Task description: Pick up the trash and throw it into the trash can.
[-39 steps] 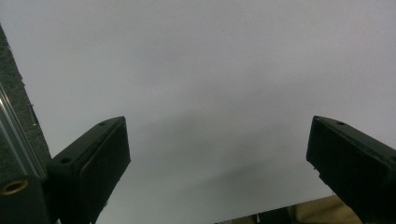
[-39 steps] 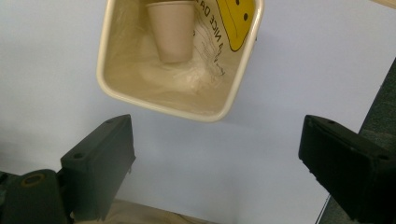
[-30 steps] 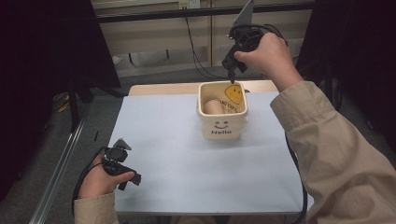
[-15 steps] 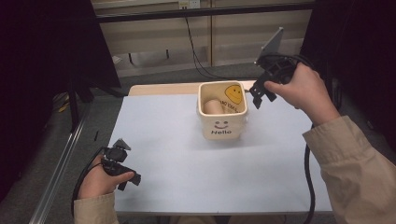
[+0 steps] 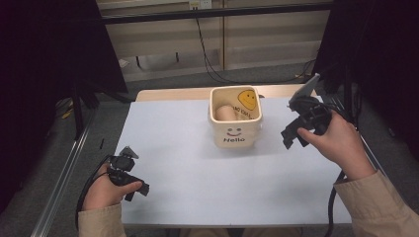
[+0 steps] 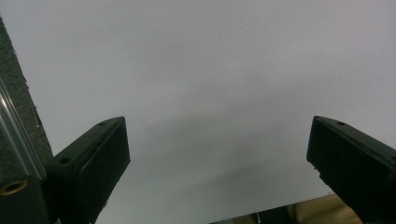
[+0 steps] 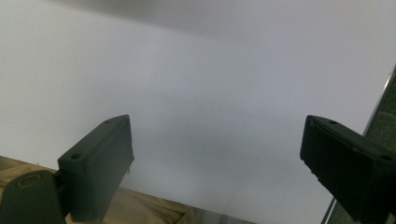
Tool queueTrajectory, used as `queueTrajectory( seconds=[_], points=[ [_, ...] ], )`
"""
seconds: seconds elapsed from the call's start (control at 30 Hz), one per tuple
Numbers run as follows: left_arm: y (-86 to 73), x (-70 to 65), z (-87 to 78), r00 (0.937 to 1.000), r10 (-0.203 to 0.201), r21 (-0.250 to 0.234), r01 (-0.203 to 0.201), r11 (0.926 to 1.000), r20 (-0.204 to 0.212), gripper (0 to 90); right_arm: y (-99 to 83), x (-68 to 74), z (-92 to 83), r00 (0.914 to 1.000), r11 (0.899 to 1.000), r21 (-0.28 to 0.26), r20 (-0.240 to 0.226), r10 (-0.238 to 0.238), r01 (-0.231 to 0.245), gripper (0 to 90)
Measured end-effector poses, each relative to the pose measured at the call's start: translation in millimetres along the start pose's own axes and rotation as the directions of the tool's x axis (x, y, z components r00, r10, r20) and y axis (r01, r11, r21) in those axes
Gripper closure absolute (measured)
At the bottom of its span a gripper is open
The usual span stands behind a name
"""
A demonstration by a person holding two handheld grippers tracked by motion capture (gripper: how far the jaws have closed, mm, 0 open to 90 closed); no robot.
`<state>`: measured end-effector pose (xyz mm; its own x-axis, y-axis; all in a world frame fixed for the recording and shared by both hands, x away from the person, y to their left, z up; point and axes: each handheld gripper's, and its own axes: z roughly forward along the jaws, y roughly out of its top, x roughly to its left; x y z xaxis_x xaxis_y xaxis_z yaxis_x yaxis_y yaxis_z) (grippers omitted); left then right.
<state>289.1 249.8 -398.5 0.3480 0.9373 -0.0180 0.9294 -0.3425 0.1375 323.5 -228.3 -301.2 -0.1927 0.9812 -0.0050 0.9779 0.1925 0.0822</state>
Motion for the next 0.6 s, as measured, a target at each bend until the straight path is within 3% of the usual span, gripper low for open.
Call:
queueTrajectory(
  seconds=[0.03, 0.17, 0.27, 0.43, 0.6],
  points=[
    [0.0, 0.0, 0.0, 1.0000, 0.002, 0.000, -0.002, 1.0000, -0.001, 5.7, 0.0, 0.0, 0.0, 1.0000, 1.000, 0.000, 0.000, 0.000, 0.000, 9.7],
    [-0.4, -0.3, 0.5, 1.0000, -0.002, -0.012, 0.002, 0.9999, -0.003, 5.7, -15.3, -10.5, 26.1, 0.9995, 0.999, 0.020, 0.017, 0.026, -0.027, 9.7],
    [0.0, -1.3, 0.2, 1.0000, -0.006, -0.006, 0.006, 1.0000, -0.001, 5.7, -29.9, -20.2, 47.0, 0.9989, 0.998, 0.045, 0.003, 0.047, -0.047, 9.7],
    [0.5, -0.8, 0.3, 1.0000, 0.006, -0.002, -0.006, 1.0000, -0.005, 5.7, -45.0, -30.8, 66.7, 0.9959, 0.994, 0.064, 0.011, 0.090, -0.090, 9.7],
    [0.4, -1.1, 0.2, 1.0000, 0.002, 0.000, -0.002, 1.0000, -0.003, 5.7, -60.2, -42.3, 89.9, 0.9947, 0.990, 0.094, 0.016, 0.101, -0.102, 9.9]
  ],
)
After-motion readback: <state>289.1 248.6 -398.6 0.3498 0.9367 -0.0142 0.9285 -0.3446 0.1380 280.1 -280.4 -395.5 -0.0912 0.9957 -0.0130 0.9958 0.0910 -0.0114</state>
